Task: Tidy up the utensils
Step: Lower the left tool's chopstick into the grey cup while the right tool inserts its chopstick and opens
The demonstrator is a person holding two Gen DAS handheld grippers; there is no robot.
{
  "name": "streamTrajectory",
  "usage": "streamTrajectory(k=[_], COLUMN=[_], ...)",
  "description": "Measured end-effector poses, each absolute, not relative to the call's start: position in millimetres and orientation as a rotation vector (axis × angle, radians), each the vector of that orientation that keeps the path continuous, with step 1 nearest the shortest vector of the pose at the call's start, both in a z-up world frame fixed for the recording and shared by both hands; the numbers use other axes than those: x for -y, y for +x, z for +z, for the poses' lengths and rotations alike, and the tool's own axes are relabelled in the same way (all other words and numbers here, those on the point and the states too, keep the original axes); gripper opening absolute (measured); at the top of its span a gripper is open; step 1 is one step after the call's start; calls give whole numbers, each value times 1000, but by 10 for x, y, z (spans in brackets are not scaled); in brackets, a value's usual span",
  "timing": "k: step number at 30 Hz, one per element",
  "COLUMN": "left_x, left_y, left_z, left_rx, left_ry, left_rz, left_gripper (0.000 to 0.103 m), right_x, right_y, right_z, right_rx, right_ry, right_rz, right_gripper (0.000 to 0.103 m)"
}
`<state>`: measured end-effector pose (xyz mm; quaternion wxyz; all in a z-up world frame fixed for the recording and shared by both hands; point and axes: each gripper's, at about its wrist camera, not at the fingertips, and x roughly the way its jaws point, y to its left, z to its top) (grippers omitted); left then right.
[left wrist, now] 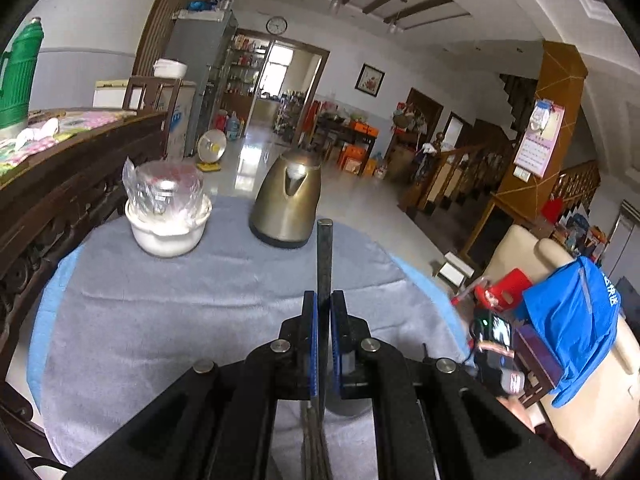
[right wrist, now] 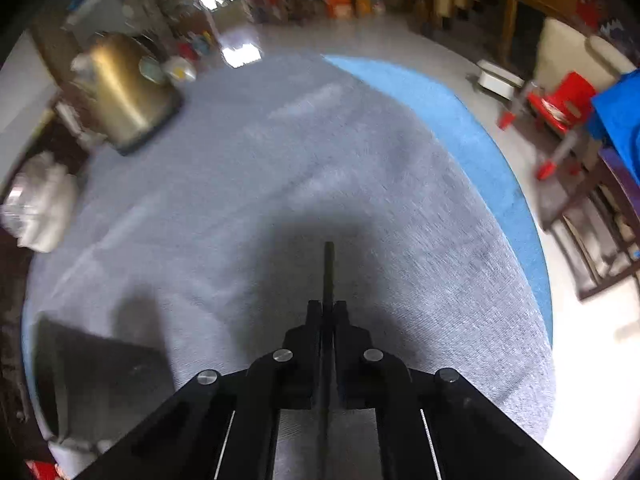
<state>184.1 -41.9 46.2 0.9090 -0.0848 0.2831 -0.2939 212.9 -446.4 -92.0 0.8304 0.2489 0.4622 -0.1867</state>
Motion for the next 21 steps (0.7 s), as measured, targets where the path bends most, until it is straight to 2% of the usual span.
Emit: streamTrajectory(k=[7,13,21], left_x=[448,511,830], left_y=[1679,1681,1797], left_z=[804,983,744], left_rx=[-494,-403,-310], left_ry=[-223,-270,-227], left_rz=[-649,-639,-579], left_gripper=[6,6,6], right_x=[4413,4308,3961], right_y=[1725,1383,1247], right_z=[-423,298,907], right_rx=[-724,-360,31], right_ry=[612,673,651], right_rz=[-252,-127,-152], right_gripper=[6,6,6])
